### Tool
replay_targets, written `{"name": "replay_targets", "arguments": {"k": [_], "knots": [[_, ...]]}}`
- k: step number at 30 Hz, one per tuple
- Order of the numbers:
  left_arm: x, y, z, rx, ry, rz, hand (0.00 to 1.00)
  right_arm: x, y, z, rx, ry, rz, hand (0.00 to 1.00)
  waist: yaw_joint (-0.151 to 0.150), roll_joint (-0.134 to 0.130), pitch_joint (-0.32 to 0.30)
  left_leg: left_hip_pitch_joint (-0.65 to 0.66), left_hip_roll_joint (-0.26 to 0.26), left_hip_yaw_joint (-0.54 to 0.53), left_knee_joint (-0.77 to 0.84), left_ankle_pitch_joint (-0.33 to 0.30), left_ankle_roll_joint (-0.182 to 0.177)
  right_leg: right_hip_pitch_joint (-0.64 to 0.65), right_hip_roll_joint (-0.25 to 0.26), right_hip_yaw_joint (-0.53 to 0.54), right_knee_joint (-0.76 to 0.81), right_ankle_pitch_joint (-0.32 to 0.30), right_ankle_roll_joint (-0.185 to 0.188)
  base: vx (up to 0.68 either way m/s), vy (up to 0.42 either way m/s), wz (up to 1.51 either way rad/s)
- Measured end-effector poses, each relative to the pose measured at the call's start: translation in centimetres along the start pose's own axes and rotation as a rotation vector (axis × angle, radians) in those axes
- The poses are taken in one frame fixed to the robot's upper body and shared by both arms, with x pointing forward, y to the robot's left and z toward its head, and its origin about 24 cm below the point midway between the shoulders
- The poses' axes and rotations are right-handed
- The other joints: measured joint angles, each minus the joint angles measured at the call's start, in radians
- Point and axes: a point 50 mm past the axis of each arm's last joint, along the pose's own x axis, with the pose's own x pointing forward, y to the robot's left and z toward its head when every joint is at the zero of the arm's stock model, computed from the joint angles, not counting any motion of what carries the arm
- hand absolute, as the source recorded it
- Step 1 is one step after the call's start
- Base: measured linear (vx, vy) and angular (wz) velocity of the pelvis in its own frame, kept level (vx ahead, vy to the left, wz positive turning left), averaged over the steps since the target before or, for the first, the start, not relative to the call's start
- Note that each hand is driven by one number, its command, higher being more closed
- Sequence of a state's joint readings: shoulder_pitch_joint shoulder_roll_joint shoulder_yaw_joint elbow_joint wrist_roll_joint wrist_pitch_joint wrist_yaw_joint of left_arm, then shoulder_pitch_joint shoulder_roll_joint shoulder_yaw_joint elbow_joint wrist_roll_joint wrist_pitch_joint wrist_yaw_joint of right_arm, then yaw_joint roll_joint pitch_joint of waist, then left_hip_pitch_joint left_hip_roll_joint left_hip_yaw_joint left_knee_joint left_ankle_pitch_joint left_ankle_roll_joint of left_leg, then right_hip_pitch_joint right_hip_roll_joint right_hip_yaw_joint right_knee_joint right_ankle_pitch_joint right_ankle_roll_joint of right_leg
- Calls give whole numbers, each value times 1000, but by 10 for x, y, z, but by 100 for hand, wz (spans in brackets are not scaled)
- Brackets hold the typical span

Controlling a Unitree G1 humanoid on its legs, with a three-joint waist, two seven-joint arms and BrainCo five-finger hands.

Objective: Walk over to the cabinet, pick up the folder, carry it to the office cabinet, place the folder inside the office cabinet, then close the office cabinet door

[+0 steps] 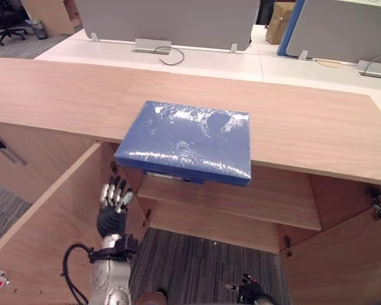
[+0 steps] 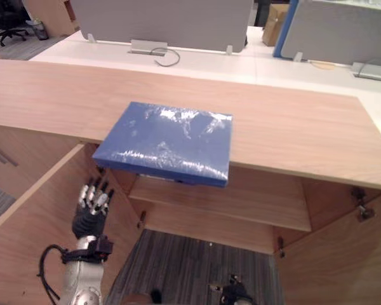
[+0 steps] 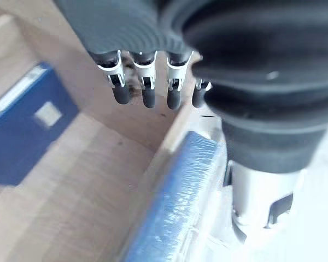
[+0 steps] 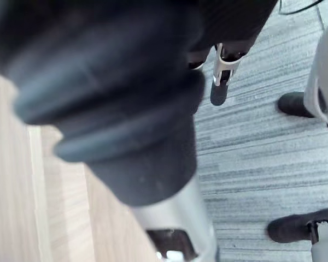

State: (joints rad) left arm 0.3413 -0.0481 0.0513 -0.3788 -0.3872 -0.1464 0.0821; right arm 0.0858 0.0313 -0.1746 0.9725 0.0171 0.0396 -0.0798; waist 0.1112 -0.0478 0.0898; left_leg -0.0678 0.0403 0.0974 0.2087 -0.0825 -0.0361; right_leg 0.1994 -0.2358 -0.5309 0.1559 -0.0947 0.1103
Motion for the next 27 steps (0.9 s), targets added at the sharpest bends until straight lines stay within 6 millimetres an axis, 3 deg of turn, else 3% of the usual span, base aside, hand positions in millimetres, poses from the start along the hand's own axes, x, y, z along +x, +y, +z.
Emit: {"name": "replay_targets", "arguments": {"k": [7,12,17,22,27], "knots": [[-4,21,37,495,-252,403,0,-2,9,-3,30,3,-33,0,25,-9,3,-3,-25,-33,-9,8,10,13,-11,-30,4,5,-7,7,4,18],[-7,12,51,647,-396,494,0,-1,12,1,63,-14,-54,0,39,-33,-4,-5,-32,-35,-11,10,13,18,-12,-30,-13,12,-10,4,5,1],[-4,-9,47,725,-437,424,0,-1,13,4,60,-22,-69,0,40,-44,-11,-4,-32,-31,-16,15,16,18,-9,-23,-29,20,-15,-5,-4,-4],[2,-51,44,837,-562,156,0,1,18,-5,2,31,-51,0,33,-52,-36,-1,-34,6,-59,47,13,-1,-5,24,-79,21,-16,-16,-22,-21],[9,-55,26,974,-542,48,0,1,11,-13,-54,67,-61,0,3,-47,-67,11,-27,5,-90,74,5,-9,4,46,-89,21,-15,-38,-34,-12]]}}
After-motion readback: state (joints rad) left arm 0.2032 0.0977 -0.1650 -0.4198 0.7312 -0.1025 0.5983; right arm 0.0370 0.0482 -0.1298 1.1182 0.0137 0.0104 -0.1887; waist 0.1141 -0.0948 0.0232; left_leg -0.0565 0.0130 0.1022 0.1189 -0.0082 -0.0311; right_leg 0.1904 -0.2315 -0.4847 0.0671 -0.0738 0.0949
